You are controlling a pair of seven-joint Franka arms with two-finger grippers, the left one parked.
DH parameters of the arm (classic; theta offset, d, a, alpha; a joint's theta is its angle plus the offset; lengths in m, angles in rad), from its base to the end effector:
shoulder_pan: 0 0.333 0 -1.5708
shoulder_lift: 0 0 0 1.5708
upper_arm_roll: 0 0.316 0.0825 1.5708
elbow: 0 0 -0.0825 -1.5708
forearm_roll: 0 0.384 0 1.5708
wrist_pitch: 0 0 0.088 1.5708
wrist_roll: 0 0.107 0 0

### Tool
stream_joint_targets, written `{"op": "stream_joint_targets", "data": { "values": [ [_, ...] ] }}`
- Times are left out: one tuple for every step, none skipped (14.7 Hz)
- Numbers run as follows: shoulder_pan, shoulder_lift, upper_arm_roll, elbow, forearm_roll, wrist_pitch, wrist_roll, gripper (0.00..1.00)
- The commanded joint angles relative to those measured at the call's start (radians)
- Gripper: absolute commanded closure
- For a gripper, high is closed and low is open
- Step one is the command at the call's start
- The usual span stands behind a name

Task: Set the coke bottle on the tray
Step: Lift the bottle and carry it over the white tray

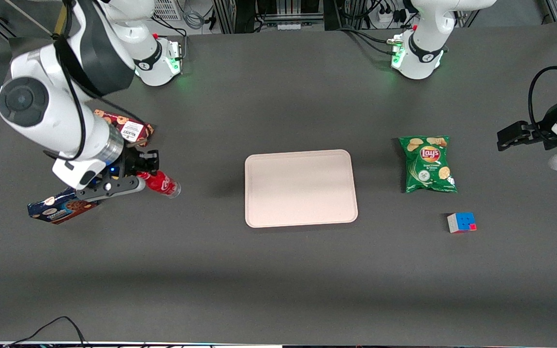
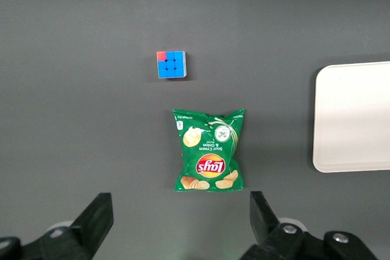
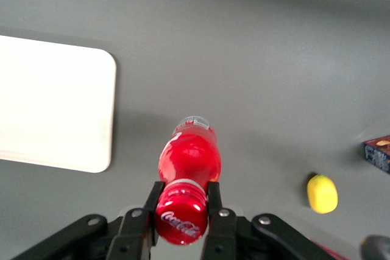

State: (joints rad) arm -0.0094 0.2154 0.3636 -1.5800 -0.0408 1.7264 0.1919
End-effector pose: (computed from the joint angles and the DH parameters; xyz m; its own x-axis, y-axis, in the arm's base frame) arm 0.5880 0.1937 0.5139 0.9846 0.1638 -0.0607 0.1626 -0.9864 -0.0251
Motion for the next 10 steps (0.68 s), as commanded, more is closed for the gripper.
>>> {"op": "stream_joint_targets", "data": {
  "values": [
    [0.051,0.028,0.046,0.112,0.012,-0.06,0.156,1.0],
    [0.09,0.044,0.046,0.13,0.009,-0.06,0.208,1.0],
    [0.132,0.07,0.046,0.158,0.004,-0.06,0.262,1.0],
    [0.173,0.105,0.046,0.194,-0.001,-0.06,0.317,1.0],
    [0.216,0.14,0.044,0.23,-0.004,-0.06,0.368,1.0],
    [0.256,0.178,0.041,0.265,-0.01,-0.059,0.415,1.0],
    [0.291,0.22,0.04,0.299,-0.028,-0.053,0.461,1.0],
    [0.322,0.261,0.04,0.327,-0.051,-0.047,0.504,1.0],
    [0.347,0.295,0.038,0.337,-0.079,-0.033,0.538,1.0],
    [0.362,0.323,0.038,0.338,-0.106,-0.004,0.558,1.0]
  ]
}}
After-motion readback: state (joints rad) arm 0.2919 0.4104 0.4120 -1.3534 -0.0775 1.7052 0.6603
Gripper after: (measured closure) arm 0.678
